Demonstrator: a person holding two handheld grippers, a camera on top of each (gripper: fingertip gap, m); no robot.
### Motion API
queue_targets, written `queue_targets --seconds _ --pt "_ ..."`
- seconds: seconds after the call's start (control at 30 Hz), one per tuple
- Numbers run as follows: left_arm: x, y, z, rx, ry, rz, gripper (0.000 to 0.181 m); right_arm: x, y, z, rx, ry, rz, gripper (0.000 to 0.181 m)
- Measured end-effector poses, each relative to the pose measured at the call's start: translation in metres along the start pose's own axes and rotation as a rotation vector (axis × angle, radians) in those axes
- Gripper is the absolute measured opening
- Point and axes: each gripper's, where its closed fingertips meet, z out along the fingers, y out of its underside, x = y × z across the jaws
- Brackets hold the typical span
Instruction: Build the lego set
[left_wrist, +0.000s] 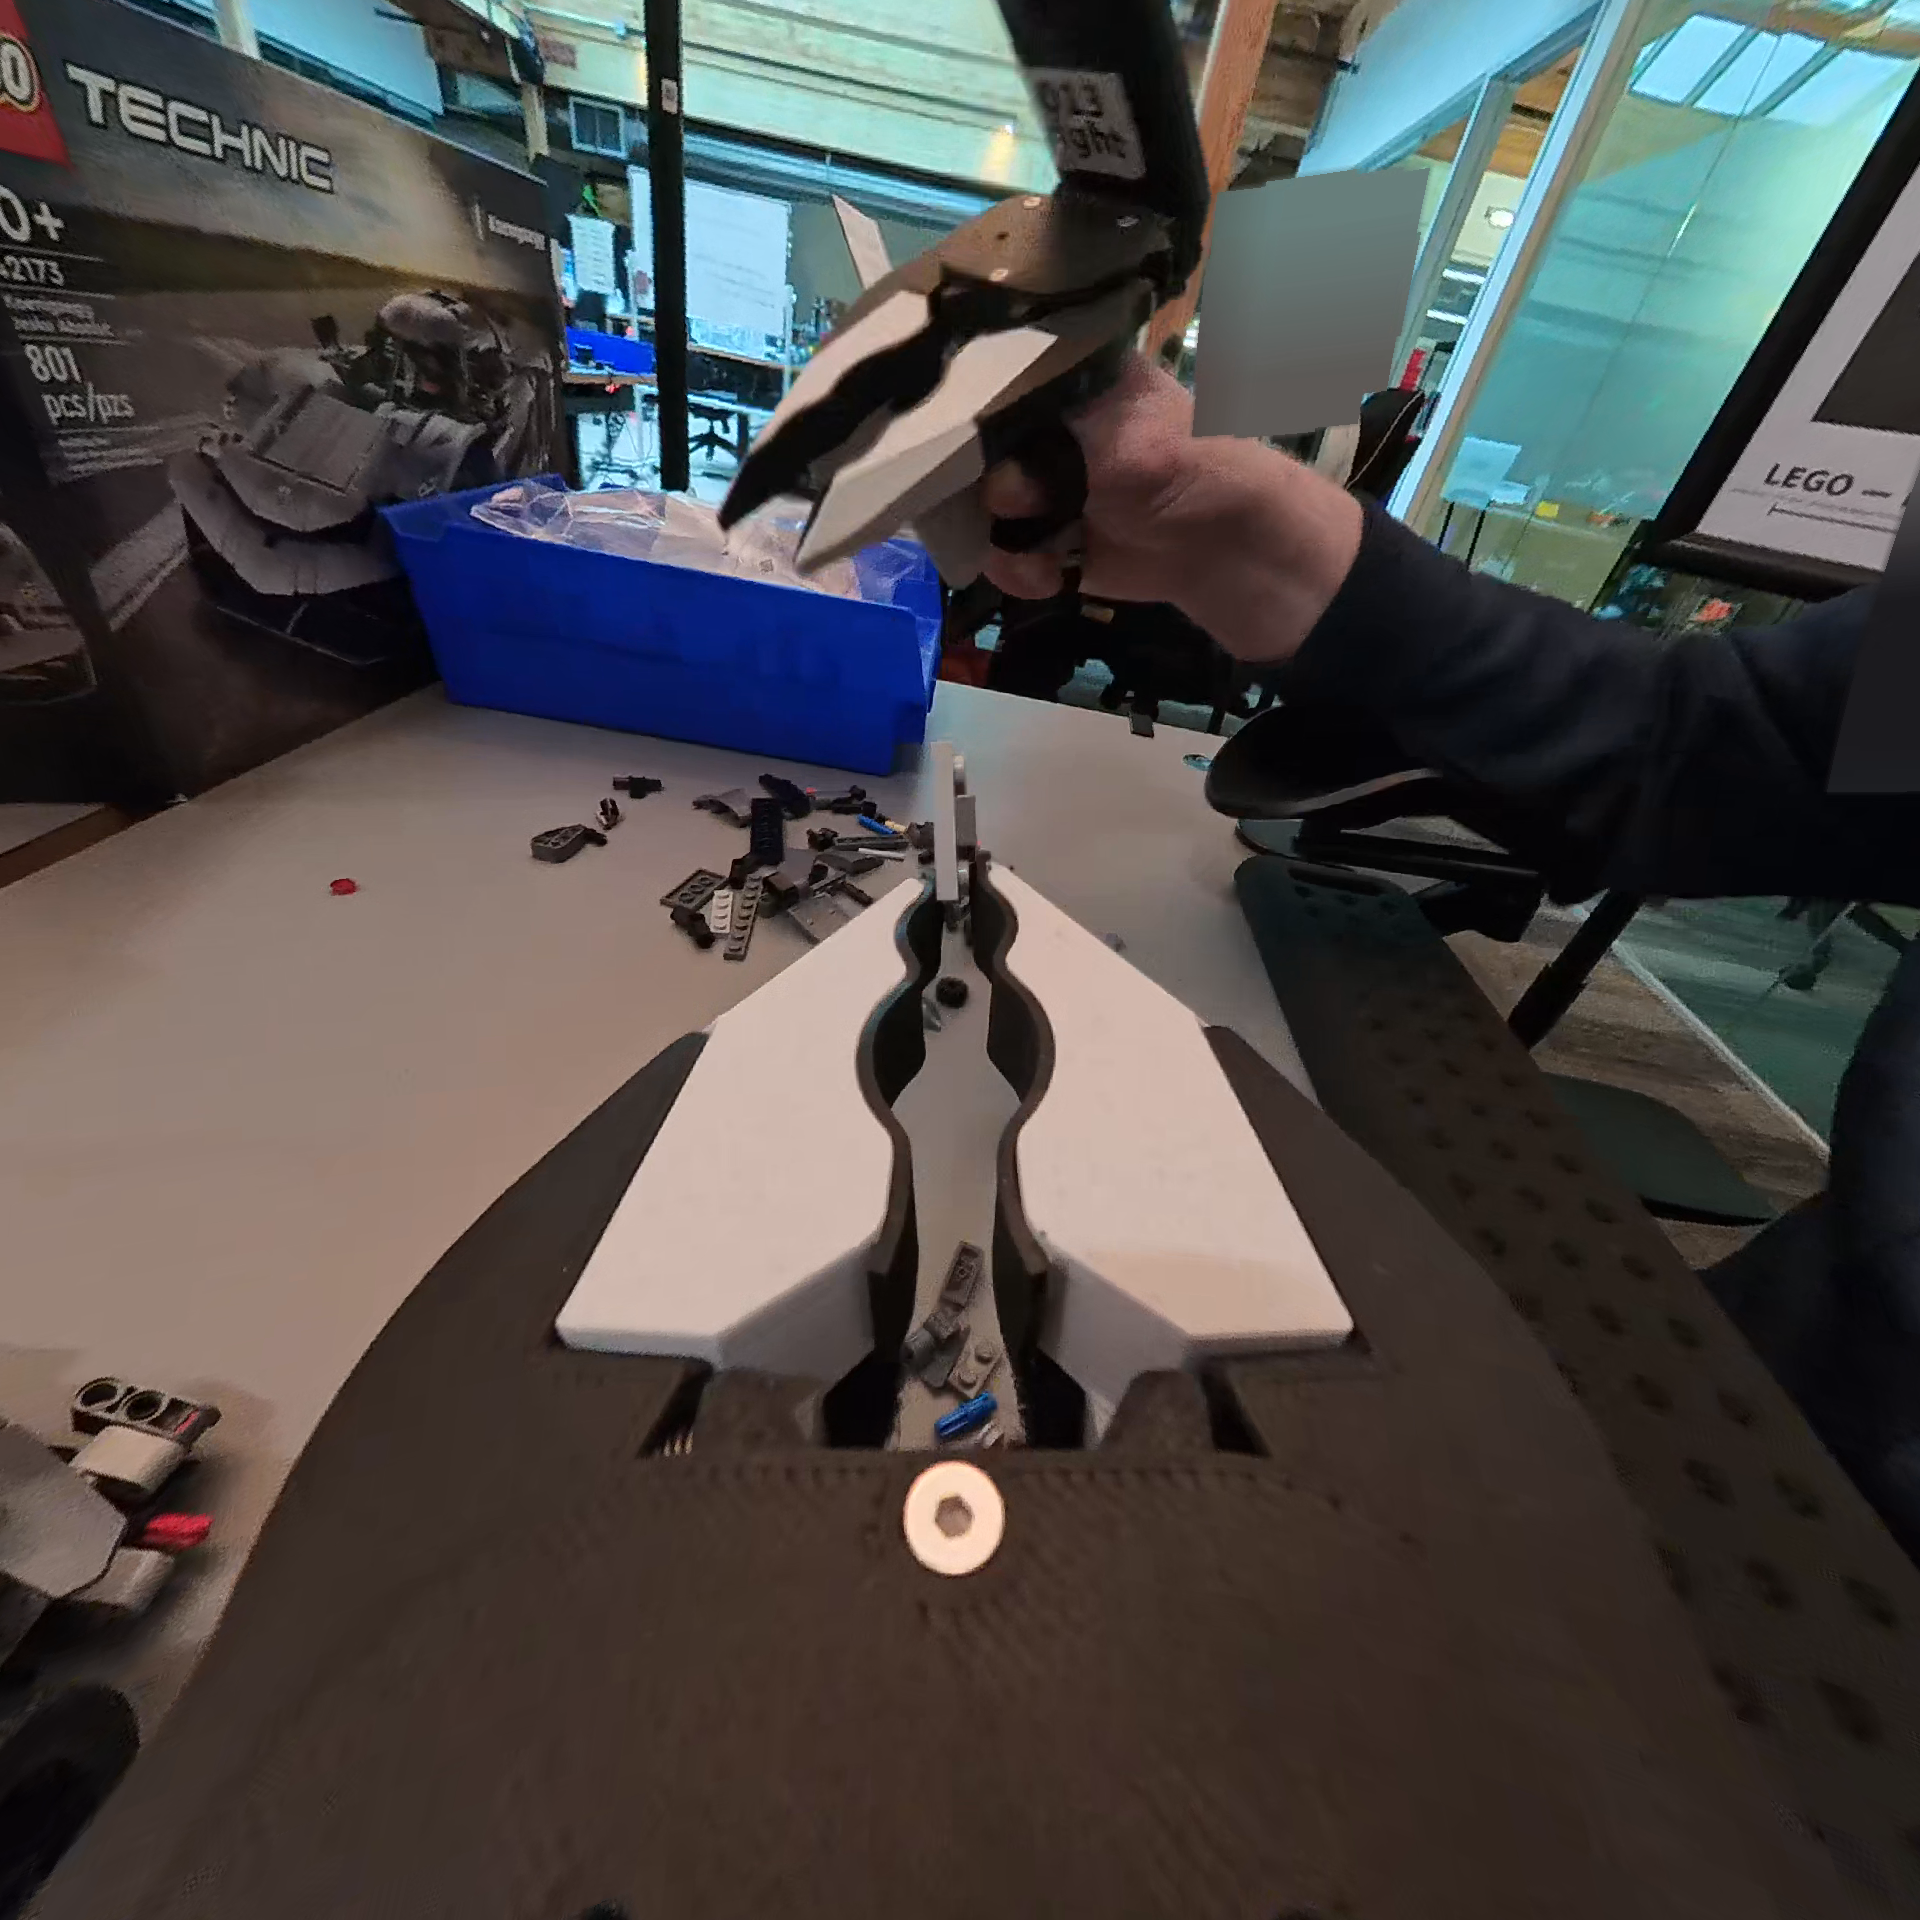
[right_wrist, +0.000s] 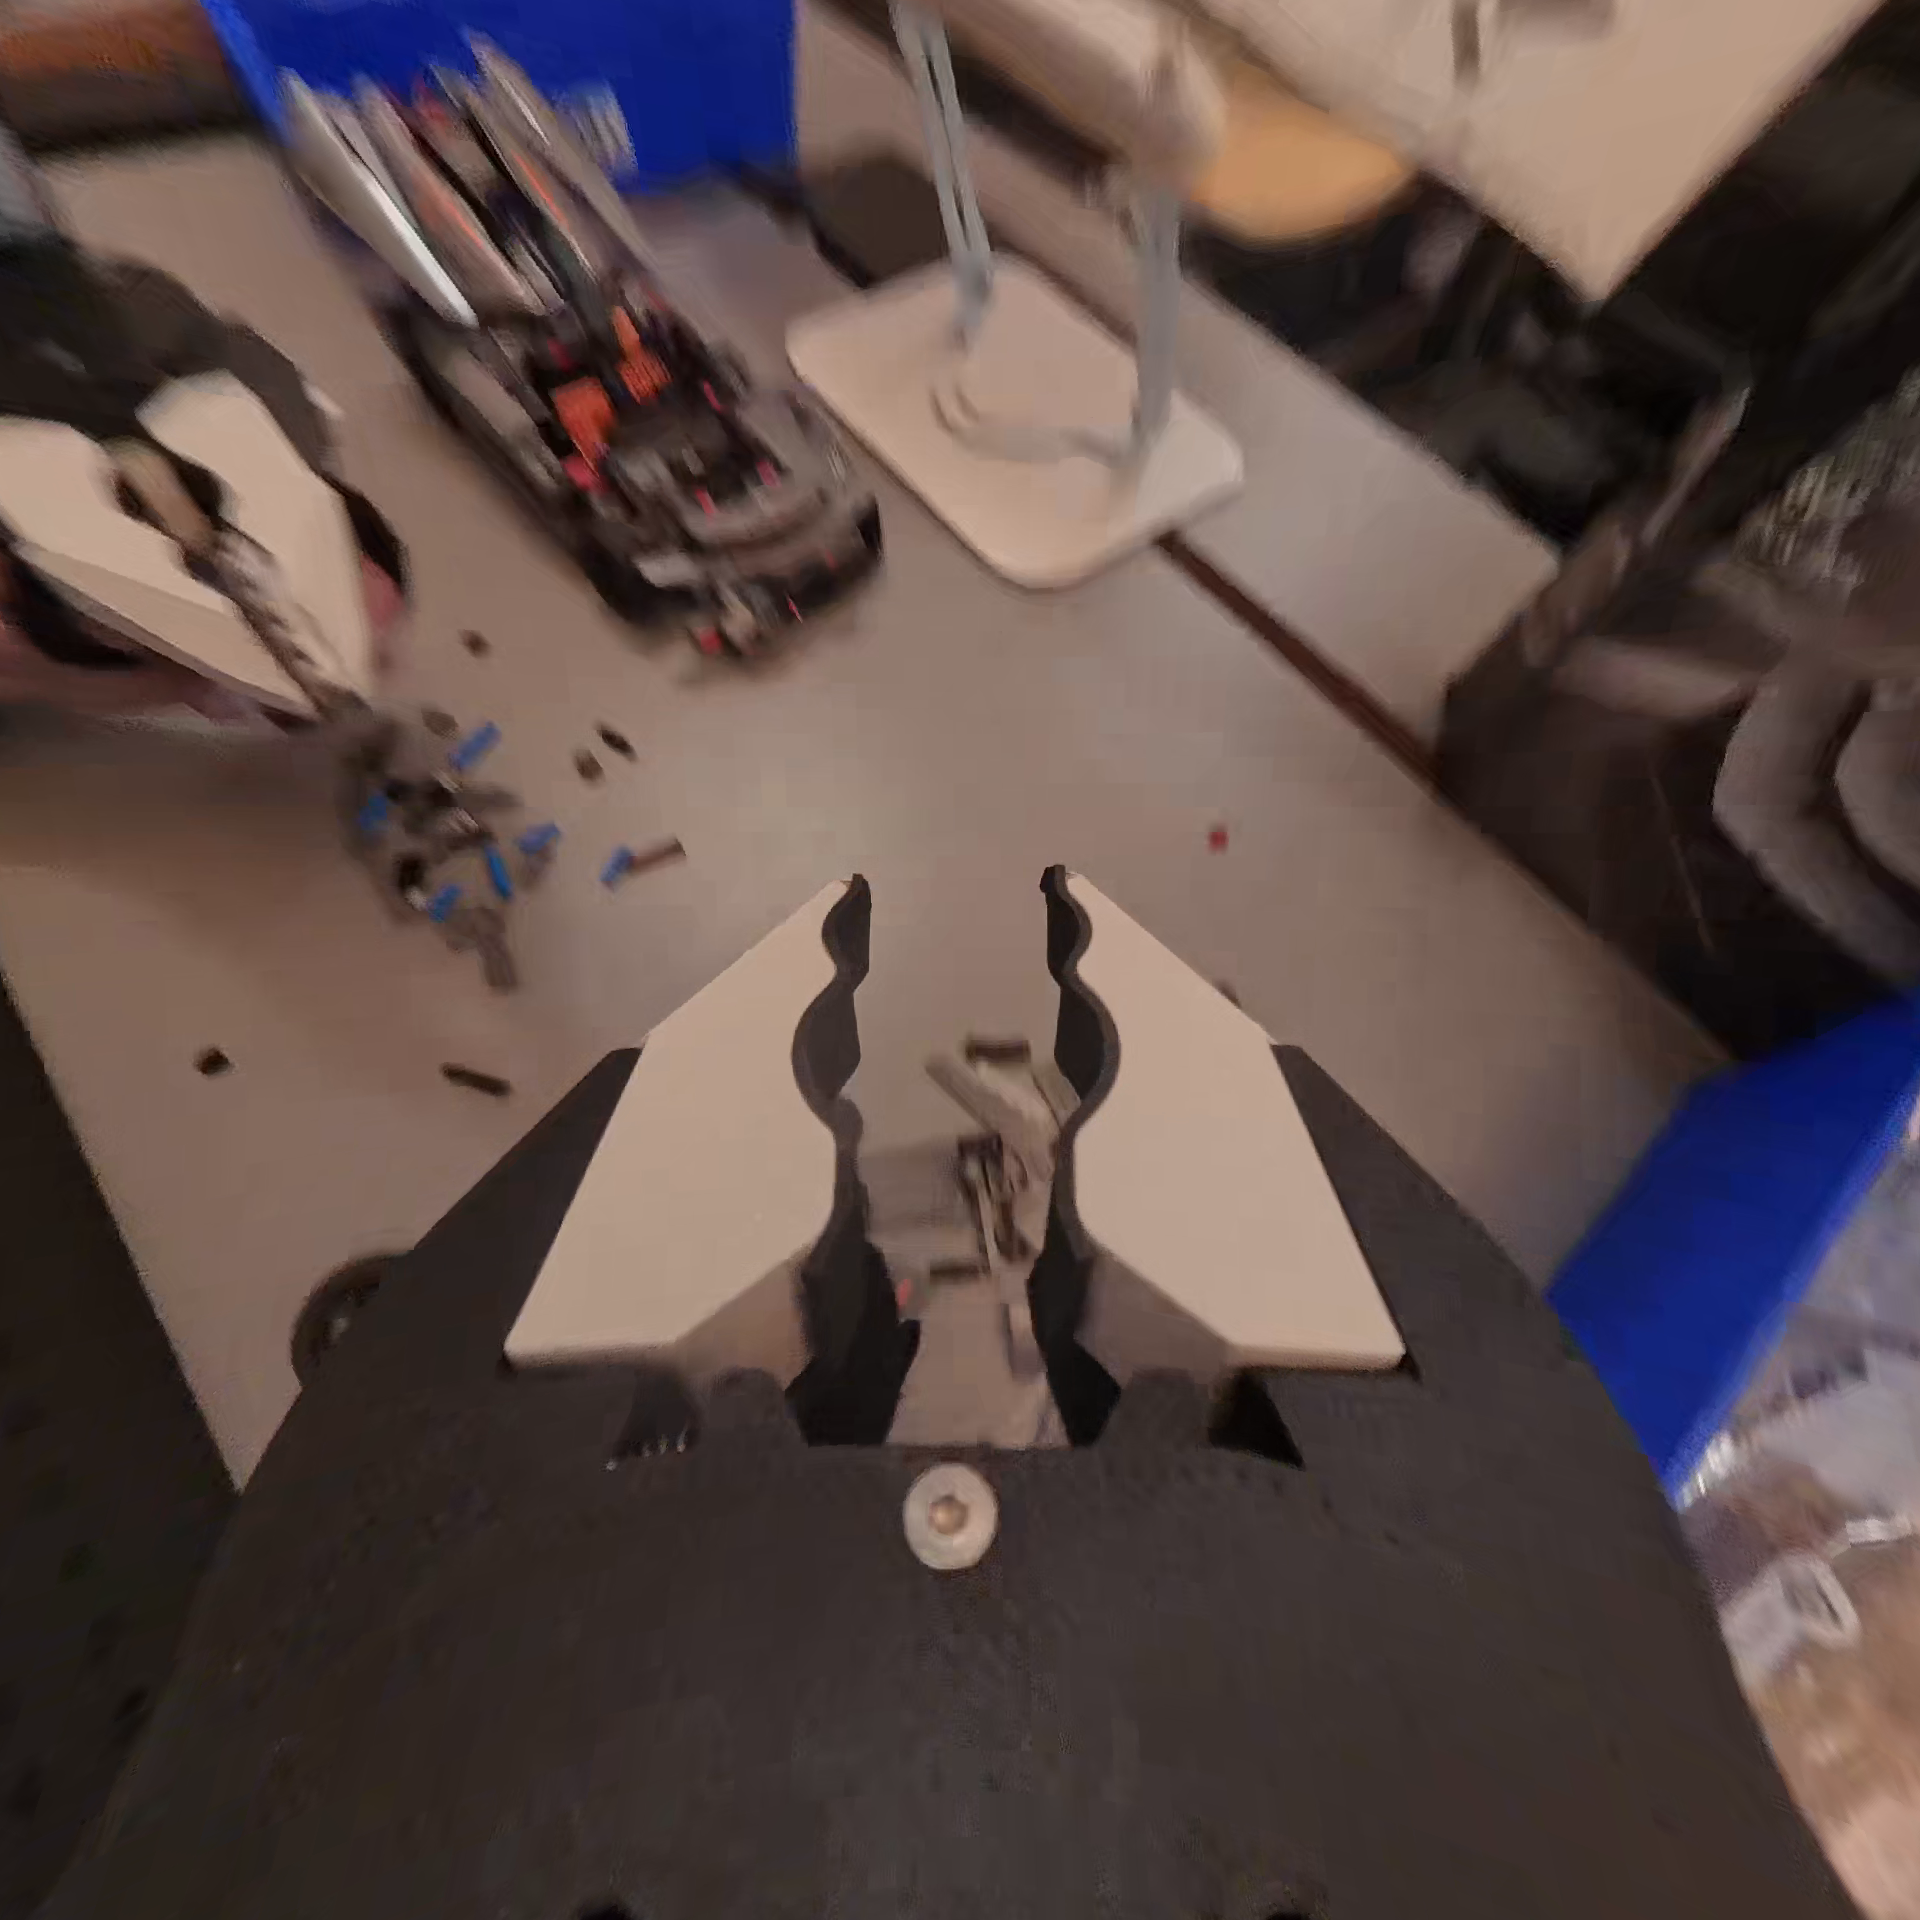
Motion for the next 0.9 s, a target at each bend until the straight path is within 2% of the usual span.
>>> queue_targets --seconds 0.1,0.23,0.4,0.5,0.9 --pt "-0.003 0.006 0.001 -0.026 -0.012 -0.01 0.002 0.017 0.038 0.018 -0.225 0.058 -0.043 0.033" --pt "-0.009 0.015 0.002 -0.059 -0.034 -0.015 0.002 0.04 0.067 0.044 -0.435 0.121 -0.154 0.033" --pt "-0.012 0.021 0.003 -0.086 -0.044 -0.012 0.002 0.036 0.108 0.072 -0.631 0.002 -0.235 0.024" --pt "-0.013 0.022 0.003 -0.09 -0.044 -0.011 0.002 0.037 0.118 0.08 -0.657 0.015 -0.253 0.016" --pt "-0.011 0.03 0.006 -0.117 -0.03 -0.017 0.002 0.032 0.123 0.09 -0.63 -0.029 -0.196 0.013"
